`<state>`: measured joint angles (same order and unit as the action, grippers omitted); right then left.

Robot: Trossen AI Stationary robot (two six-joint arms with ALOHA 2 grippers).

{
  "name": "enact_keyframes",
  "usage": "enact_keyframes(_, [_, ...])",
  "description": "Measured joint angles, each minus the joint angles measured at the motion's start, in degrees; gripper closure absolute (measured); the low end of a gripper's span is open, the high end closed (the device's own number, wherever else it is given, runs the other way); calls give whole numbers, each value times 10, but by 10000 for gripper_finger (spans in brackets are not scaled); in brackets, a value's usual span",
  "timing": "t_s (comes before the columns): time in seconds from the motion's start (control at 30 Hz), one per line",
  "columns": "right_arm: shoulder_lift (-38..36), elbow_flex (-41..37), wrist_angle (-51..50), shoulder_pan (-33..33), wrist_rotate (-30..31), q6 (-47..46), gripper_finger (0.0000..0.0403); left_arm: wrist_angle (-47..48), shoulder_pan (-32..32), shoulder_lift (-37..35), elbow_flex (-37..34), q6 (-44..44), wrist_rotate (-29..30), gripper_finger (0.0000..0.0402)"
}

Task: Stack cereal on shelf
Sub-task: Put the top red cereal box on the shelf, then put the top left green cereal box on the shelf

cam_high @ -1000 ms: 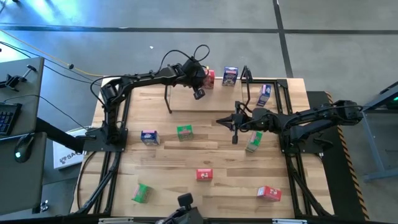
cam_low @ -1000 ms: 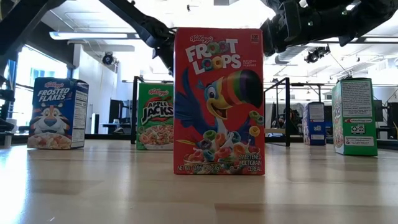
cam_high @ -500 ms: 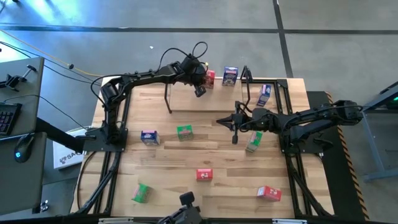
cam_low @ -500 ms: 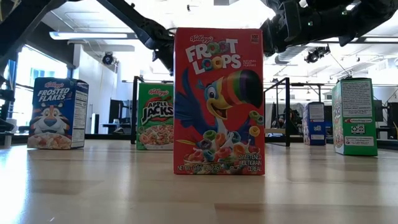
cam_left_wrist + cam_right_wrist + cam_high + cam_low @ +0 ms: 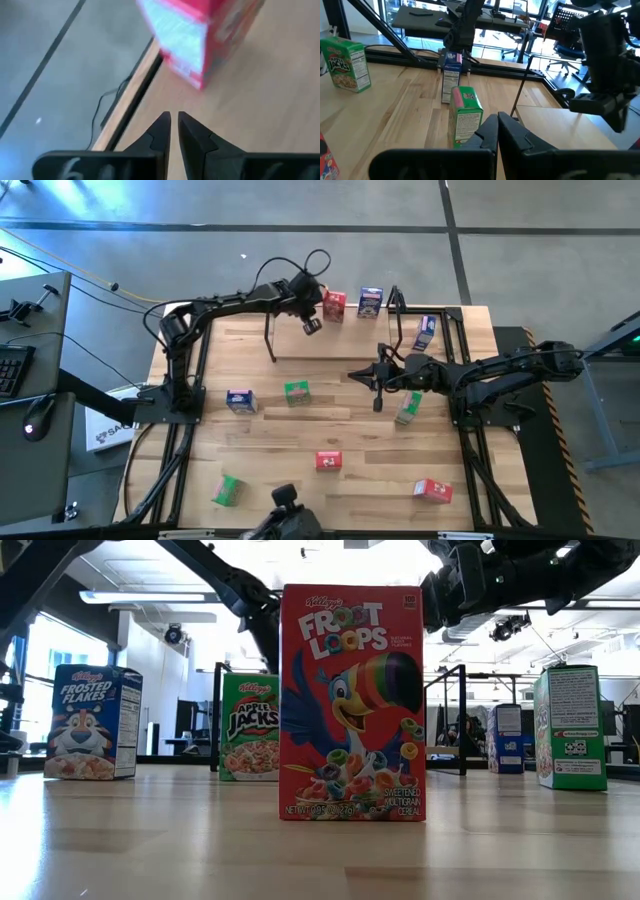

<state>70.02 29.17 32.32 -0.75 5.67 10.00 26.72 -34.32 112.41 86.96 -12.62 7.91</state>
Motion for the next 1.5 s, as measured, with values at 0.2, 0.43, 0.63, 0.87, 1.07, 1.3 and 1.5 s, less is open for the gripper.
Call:
enact_keyframes(0.2, [0, 0, 0, 0, 1, 1, 403, -42, -2, 18, 0, 2, -62, 376])
enact_keyframes(0.43, [0, 0, 0, 0, 1, 1, 403, -56, 0, 23, 0, 5, -84, 376])
enact_keyframes(0.63, [0, 0, 0, 0, 2, 1, 403, -71, 0, 23, 0, 7, -122, 376])
enact_keyframes(0.87, [0, 0, 0, 0, 2, 1, 403, -69, 12, 23, 0, 10, -129, 376])
enact_keyframes(1.07, [0, 0, 0, 0, 2, 1, 403, -58, 27, 23, 0, 1, -129, 376])
enact_keyframes(1.3, [0, 0, -4, 0, 2, 1, 403, -44, 30, 19, 0, 0, -136, 376])
enact_keyframes(1.5, [0, 0, -20, 0, 2, 4, 403, -47, 34, -8, 0, 10, -146, 378])
